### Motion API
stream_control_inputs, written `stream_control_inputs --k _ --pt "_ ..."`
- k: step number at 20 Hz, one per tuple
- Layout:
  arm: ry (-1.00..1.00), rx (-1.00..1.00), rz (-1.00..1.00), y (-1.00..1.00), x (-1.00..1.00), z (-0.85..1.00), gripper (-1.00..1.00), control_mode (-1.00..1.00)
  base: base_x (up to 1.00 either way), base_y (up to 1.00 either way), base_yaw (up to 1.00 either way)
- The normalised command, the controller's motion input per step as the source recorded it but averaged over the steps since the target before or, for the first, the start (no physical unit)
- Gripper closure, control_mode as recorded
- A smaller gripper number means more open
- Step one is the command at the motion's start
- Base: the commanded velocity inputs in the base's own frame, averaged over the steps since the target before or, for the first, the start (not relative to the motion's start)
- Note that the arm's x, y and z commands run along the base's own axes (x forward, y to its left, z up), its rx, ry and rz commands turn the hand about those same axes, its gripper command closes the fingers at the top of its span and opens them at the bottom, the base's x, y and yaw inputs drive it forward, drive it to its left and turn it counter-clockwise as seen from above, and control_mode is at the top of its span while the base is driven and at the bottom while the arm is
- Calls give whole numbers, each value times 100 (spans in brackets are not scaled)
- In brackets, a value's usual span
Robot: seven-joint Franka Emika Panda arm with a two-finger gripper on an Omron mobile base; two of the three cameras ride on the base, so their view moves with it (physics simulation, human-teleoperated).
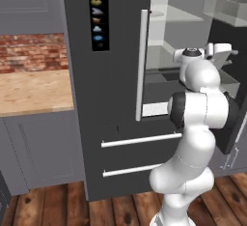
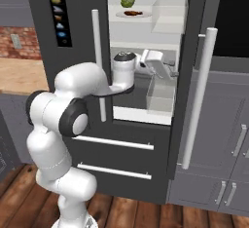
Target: Retrieve the chicken drumstick from the fridge and place it on the saucepan with marinade on the stove.
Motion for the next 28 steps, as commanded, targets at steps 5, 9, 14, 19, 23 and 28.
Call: stream_control_inputs --k 5,9,14,19,23,28 --pt "0 10 -11 -99 -45 0 -100 -100 0 0 0" --pt "-1 2 0 -27 -12 0 -100 -100 0 0 0" --pt "-10 8 7 39 -68 19 -100 -100 0 0 0" --pt "-26 2 16 95 -66 25 -100 -100 0 0 0" --pt "-25 3 26 93 -74 8 -100 -100 0 0 0" --pt "-5 4 39 85 -74 12 -100 -100 0 0 0"
